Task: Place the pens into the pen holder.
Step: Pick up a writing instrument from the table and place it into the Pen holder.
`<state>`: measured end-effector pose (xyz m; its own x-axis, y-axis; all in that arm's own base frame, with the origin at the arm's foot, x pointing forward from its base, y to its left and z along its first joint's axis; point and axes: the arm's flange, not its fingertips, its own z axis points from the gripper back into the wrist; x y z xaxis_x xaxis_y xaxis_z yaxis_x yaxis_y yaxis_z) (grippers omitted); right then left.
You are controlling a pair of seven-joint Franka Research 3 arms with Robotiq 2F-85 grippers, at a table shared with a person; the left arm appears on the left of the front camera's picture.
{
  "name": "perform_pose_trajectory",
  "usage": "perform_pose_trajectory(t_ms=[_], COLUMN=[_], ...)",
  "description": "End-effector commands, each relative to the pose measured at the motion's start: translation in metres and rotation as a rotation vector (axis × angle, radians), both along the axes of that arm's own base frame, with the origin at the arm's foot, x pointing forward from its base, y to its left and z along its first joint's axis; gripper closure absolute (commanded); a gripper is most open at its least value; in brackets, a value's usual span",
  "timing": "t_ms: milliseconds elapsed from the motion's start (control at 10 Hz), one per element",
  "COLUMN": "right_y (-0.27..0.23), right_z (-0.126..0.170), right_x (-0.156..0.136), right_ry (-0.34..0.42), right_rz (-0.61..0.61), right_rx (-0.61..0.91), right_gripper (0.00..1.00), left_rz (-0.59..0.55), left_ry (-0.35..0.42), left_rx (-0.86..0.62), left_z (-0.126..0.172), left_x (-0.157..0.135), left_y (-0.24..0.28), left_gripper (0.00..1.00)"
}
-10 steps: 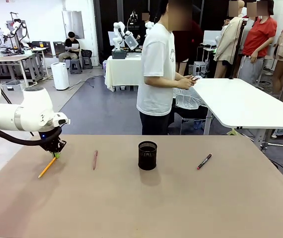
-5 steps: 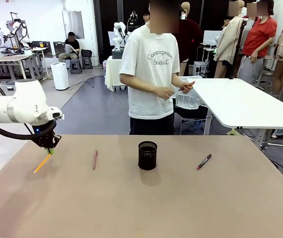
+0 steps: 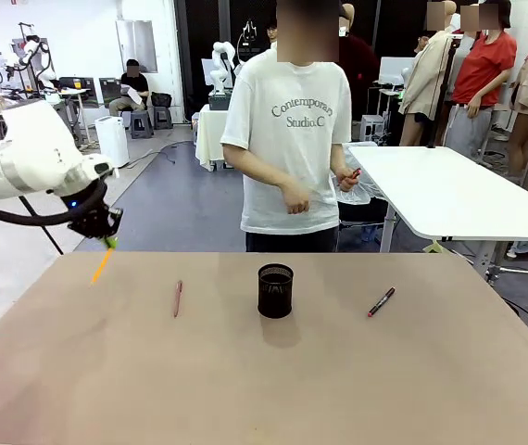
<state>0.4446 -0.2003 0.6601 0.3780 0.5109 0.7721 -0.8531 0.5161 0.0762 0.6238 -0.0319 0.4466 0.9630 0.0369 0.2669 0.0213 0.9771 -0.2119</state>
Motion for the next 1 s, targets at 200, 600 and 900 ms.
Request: perform_pose_trajectory(t_ms=[200,600,900], right_y=[0.003,0.003,0.003], right_z=[0.0,0.0,0.0], right_x=[-0.002,-0.002,-0.002], right_ry=[-0.01,-0.01,-0.01], right_rz=[0.006,0.006,0.006], right_rx=[0.003,0.003,0.003], right_gripper=[0.0,0.0,0.0], left_rz=[0.009,0.0,0.026], left_ry=[-0.111,-0.19,-0.214], left_rx=[-0.133,-0.173,-0.179], left_z=[0.017,0.025,0.03], left_x=[0.013,0.019,0.016], left_y=[-0.051,-0.08,-0.072], left_gripper=[1.0,1.0,1.0])
